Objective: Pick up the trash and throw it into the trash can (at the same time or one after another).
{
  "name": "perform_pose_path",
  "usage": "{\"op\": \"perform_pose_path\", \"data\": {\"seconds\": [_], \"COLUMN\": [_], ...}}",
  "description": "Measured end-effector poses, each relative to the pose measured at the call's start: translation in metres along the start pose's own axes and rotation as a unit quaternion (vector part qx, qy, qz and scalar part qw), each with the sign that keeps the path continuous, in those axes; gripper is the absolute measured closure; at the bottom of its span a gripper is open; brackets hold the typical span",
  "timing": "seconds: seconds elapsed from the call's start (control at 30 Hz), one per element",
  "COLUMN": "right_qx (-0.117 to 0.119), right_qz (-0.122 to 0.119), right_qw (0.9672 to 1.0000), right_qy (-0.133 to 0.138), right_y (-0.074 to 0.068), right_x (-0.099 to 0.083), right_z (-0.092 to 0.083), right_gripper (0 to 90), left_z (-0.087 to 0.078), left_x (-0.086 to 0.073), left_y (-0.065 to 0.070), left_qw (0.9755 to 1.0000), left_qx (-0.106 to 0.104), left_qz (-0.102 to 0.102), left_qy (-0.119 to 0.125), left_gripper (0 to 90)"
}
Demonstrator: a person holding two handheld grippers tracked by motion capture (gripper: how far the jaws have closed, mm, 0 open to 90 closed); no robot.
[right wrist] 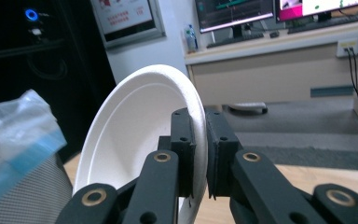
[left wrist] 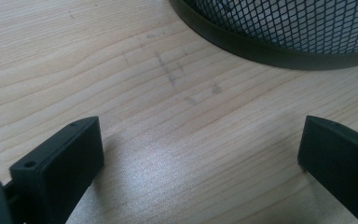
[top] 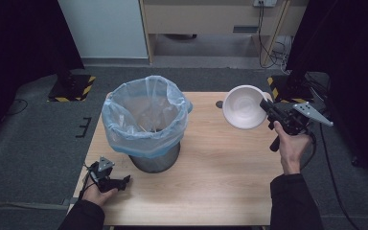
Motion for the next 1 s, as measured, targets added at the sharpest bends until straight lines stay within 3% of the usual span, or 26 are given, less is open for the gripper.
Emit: {"op": "perform_pose_path", "data": {"seconds": [0.4, 0.7, 1.0], "right_qx": [0.031, 0.061, 0.085], "right_qz": [-0.004, -0.012, -0.017], "right_qw": [0.9987, 0.9955, 0.9927], "right_qy": [0.040, 0.072, 0.084], "right_y": [-0.030, -0.062, -0.090], "right_x": [0.030, 0.062, 0.076], "right_z": [-0.004, -0.001, 0.008], "right_gripper": [83.9, 83.8, 83.9], "left_z": [0.000, 0.000, 0.000], "left_x": [0.000, 0.000, 0.000], "left_y": [0.000, 0.000, 0.000], "left_qw": [1.0000, 1.0000, 1.0000], "left_qx": [0.000, 0.000, 0.000], "left_qz": [0.000, 0.000, 0.000], "left_qy": [0.000, 0.000, 0.000], "left_gripper": [0.0, 0.0, 0.0]}}
Point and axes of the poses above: each handheld gripper's, and its own axes: z roughly forward along the jaws, x roughly out of its top, y roughly to its right, the point moved 6 cm from there along z, roughly forward along the jaws, and after that the axes turned 4 degrees about y, right-handed, at the moved point
